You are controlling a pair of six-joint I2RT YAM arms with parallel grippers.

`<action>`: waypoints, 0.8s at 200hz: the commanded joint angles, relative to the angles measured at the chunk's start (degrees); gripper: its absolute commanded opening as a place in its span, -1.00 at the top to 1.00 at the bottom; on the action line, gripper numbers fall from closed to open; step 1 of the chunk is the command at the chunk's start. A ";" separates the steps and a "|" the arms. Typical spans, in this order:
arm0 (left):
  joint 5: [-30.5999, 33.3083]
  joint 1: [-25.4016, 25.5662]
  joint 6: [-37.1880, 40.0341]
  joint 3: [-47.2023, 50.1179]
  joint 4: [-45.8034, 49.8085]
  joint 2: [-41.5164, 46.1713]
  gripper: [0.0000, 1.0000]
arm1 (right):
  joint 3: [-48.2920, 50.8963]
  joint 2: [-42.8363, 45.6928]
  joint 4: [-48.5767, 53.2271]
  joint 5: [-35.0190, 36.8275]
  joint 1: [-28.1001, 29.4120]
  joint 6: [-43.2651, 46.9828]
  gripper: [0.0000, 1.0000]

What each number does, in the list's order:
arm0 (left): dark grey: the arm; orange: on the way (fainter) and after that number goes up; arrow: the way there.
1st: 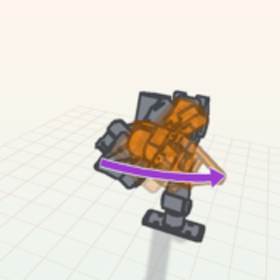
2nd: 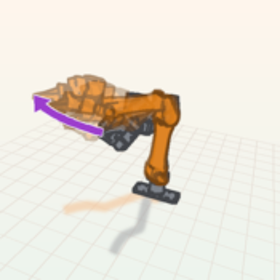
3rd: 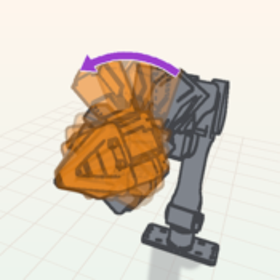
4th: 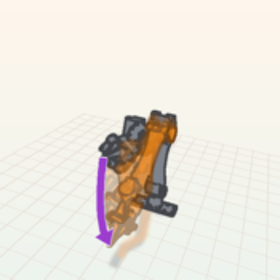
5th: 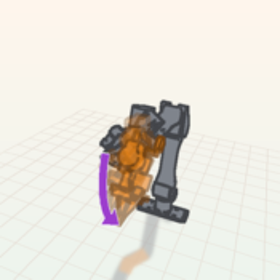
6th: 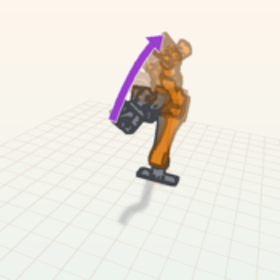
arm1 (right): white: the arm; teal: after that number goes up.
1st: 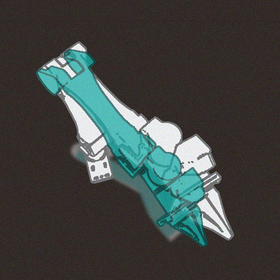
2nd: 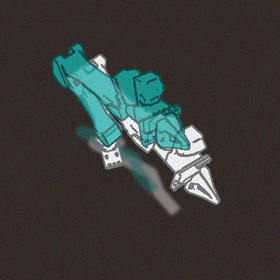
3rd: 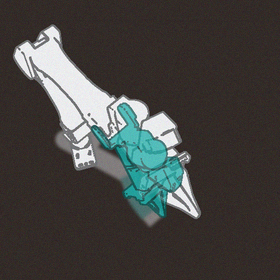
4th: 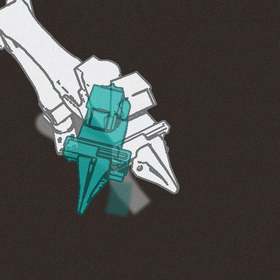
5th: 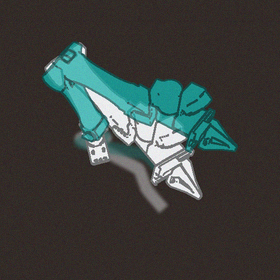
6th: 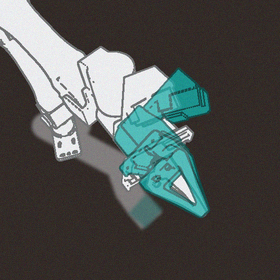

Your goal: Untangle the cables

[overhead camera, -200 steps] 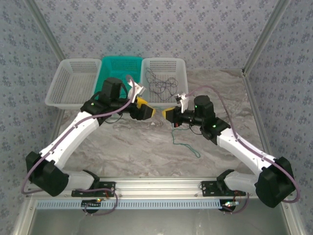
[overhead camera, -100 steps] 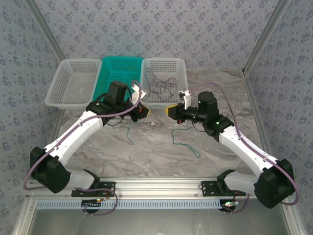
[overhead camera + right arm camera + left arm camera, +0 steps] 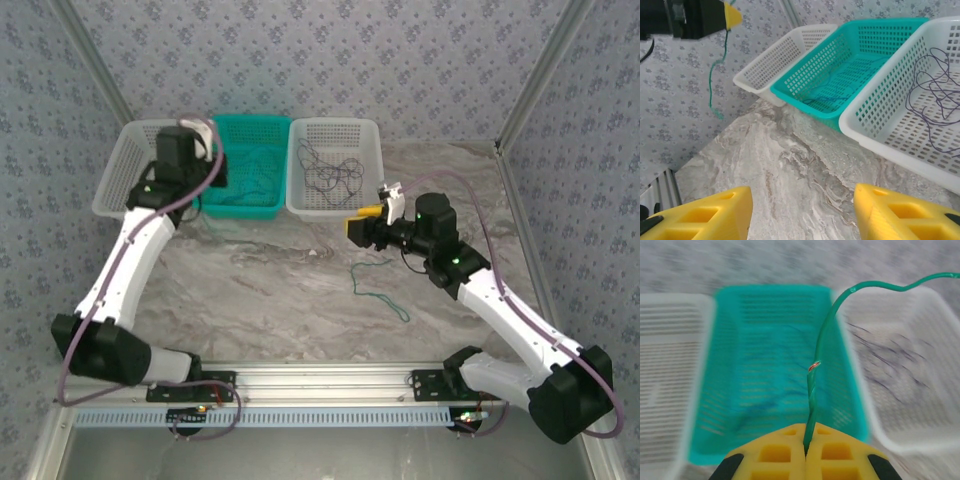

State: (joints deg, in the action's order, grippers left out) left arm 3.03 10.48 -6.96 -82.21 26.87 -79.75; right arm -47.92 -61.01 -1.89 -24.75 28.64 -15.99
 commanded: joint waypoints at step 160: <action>-13.03 -16.45 -28.60 0.97 -25.73 -9.52 -0.07 | 1.52 1.12 0.63 8.34 0.23 -0.44 -0.16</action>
State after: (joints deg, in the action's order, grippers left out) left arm -0.45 -8.78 -23.46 -90.06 15.44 -99.22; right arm -46.74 -58.48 -0.21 -20.16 28.91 -15.84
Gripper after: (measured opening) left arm 0.537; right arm 0.581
